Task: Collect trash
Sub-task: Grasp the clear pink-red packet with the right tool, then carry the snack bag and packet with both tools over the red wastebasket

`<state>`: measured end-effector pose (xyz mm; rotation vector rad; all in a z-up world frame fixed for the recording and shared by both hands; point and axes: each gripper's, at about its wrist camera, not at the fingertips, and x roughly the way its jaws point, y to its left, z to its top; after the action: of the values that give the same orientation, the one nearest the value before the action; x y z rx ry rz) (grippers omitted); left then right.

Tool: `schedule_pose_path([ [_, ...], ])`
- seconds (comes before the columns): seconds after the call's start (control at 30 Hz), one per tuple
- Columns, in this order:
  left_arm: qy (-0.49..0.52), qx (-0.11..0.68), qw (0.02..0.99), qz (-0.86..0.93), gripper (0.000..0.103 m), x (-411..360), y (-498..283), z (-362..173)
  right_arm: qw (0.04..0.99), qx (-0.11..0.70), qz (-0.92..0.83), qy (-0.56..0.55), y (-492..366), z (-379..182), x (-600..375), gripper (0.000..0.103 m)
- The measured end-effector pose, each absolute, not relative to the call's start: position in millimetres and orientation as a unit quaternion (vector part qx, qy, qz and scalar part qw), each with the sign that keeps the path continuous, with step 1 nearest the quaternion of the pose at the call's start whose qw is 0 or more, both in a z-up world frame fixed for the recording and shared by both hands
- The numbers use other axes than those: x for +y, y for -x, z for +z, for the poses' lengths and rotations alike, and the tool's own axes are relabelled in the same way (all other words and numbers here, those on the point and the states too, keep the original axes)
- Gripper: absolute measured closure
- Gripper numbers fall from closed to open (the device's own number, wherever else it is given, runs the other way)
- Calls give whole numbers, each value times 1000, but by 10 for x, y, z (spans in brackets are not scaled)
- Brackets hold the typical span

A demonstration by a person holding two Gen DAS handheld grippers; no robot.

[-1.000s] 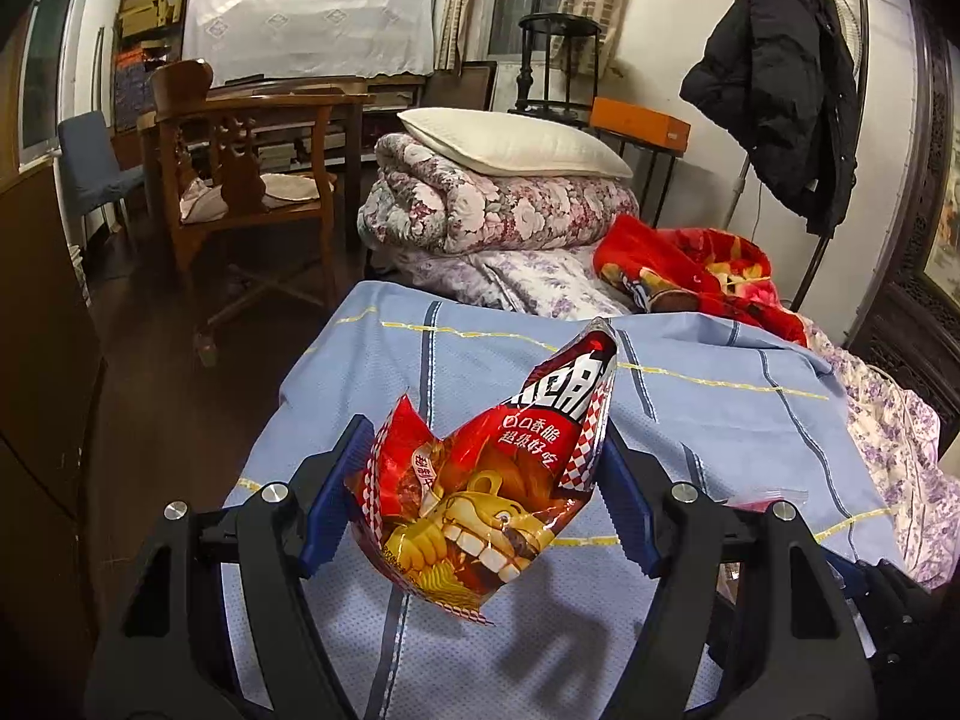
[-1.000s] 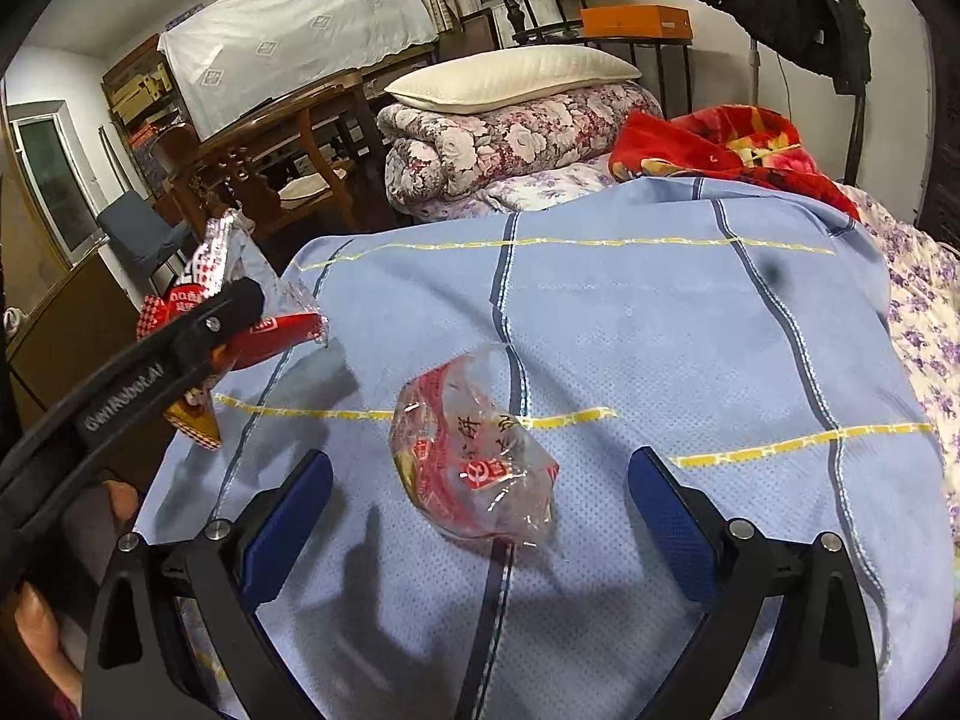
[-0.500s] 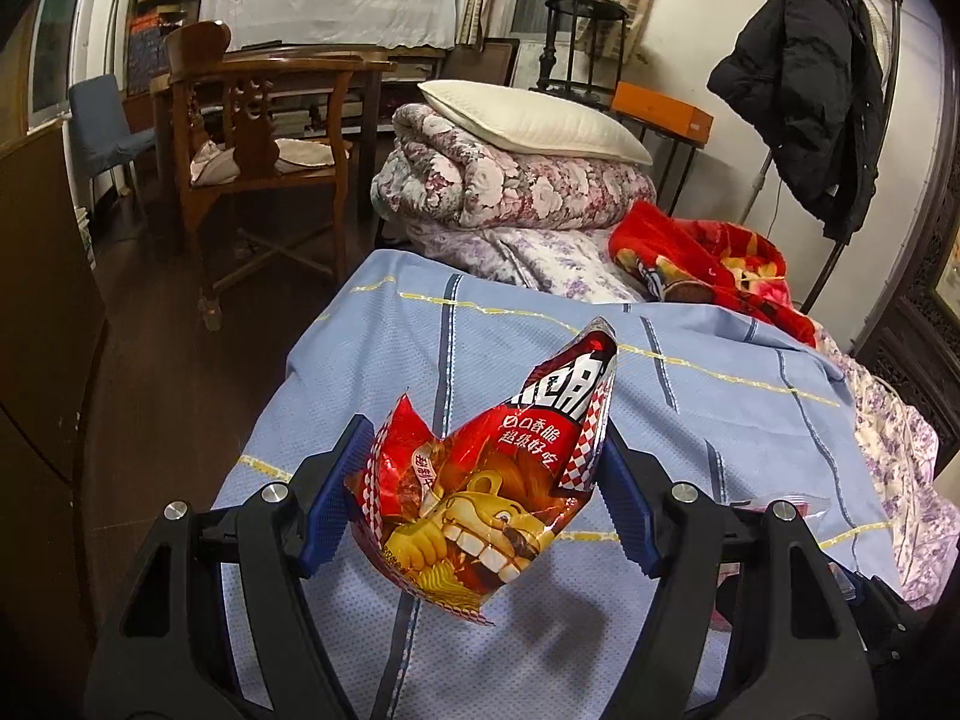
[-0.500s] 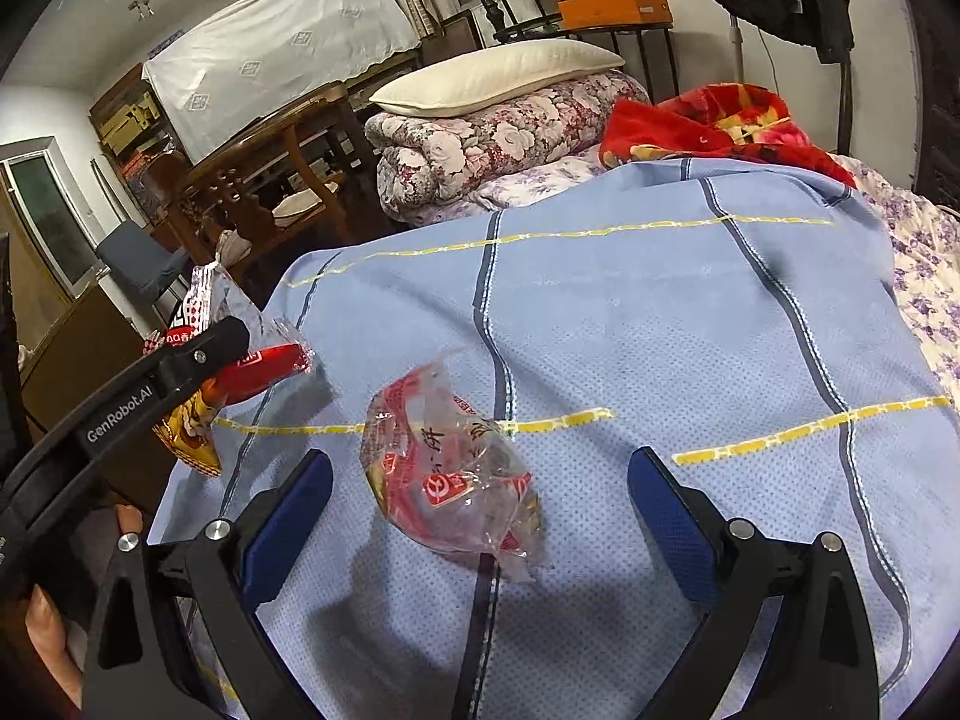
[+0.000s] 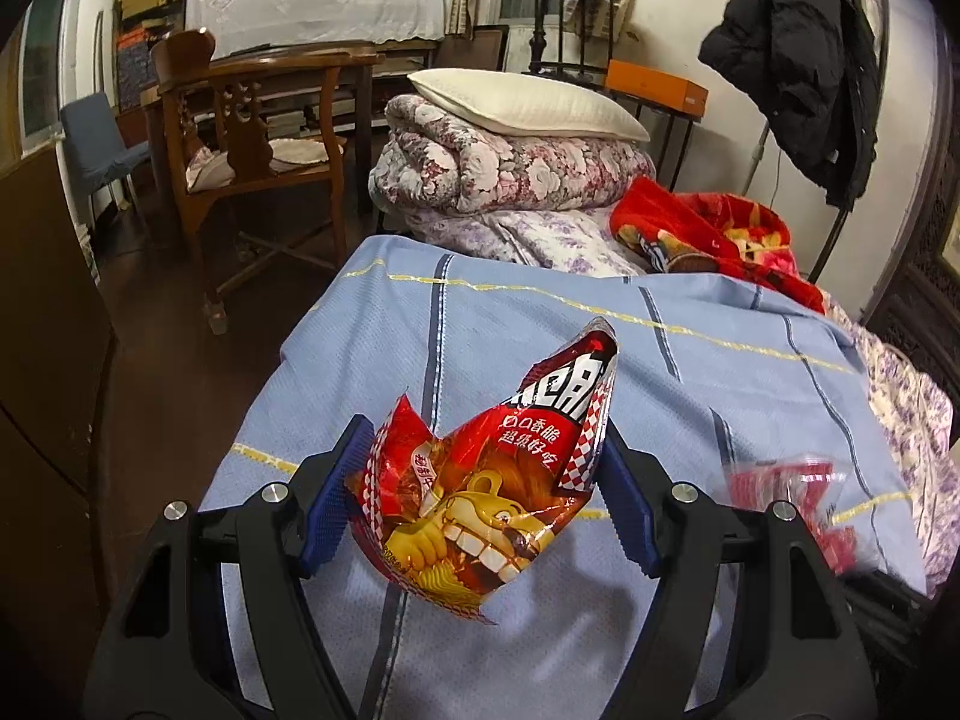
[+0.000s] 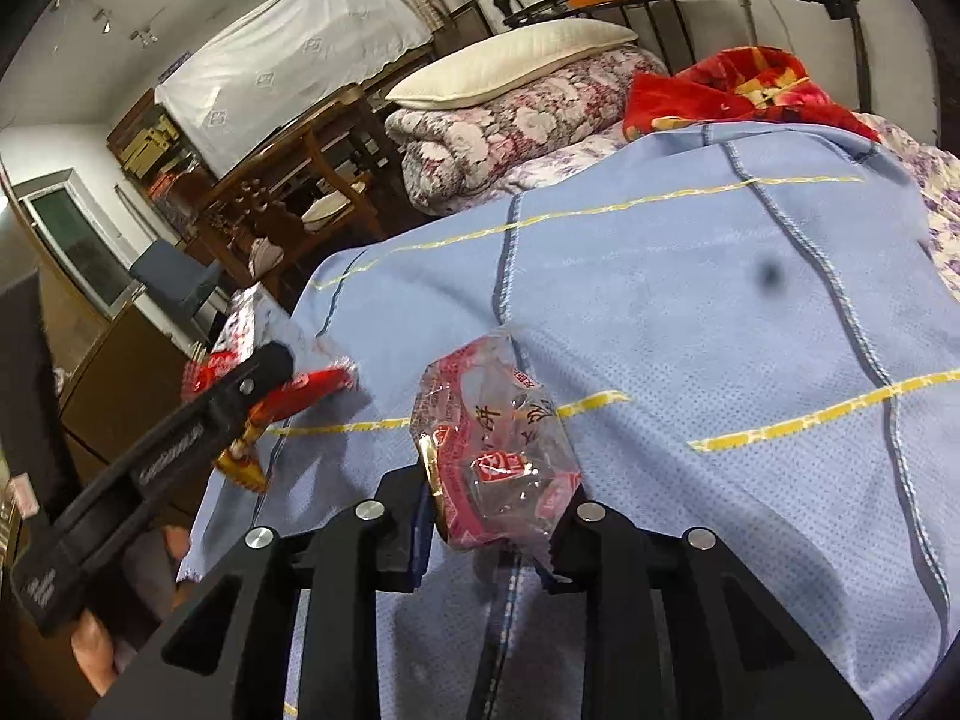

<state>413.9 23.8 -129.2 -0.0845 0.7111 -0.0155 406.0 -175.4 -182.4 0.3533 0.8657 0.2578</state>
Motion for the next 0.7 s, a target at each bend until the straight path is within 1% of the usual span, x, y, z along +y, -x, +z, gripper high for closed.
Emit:
schedule_pose_path([
  [0.23, 58, 318, 946, -22, 32, 325, -3771, -977, 886, 410, 116, -183, -3728, -1806, -1862, 76],
  [0.37, 40, 301, 953, -20, 32, 259, -3574, -875, 888, 401, 109, -198, -3410, -1772, -2002, 75],
  [0.47, 48, 302, 952, -30, 32, 222, -3406, -856, 892, 394, 103, -195, -3211, -1704, -2076, 75],
  [0.57, 86, 309, 946, -54, 32, 206, -3182, -893, 894, 391, 104, -192, -3031, -1623, -2132, 75],
  [0.7, 69, 305, 949, -48, 32, 93, -2915, -936, 901, 382, 105, -179, -2715, -1480, -2185, 75],
])
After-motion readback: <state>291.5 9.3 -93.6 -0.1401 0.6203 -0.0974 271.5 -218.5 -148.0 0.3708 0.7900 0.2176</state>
